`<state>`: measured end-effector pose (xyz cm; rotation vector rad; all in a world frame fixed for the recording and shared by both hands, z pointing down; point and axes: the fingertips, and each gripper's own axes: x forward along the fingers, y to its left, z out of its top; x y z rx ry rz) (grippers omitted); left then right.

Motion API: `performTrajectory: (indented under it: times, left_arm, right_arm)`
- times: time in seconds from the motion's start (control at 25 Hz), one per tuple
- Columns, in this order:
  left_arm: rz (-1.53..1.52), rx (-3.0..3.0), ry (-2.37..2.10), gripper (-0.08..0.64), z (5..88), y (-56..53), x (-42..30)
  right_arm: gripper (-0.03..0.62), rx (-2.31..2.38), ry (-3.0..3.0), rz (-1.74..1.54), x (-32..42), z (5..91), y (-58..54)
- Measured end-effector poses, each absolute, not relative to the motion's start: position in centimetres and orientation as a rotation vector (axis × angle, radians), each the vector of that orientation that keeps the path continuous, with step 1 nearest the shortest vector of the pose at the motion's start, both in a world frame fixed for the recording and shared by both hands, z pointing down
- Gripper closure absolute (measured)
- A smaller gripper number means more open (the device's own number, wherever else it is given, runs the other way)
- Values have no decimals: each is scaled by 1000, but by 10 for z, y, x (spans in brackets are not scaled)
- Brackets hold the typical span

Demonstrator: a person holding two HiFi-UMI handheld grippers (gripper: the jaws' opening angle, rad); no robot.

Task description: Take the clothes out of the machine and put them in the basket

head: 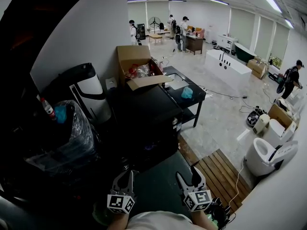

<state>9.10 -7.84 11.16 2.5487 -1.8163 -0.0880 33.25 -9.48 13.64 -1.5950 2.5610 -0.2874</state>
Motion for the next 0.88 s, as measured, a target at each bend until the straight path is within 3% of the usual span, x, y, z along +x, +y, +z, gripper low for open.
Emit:
performTrajectory:
  times: [0.32,0.88]
  left_arm:
    - [-83,2544,-1811,543,114,-78,92]
    - [-73,2532,-1812,543,122,-82,97]
  right_arm:
    - [131,-1617,2533,-327,339,141,-99]
    - [132,-1622,2576,-366,342,155,-106]
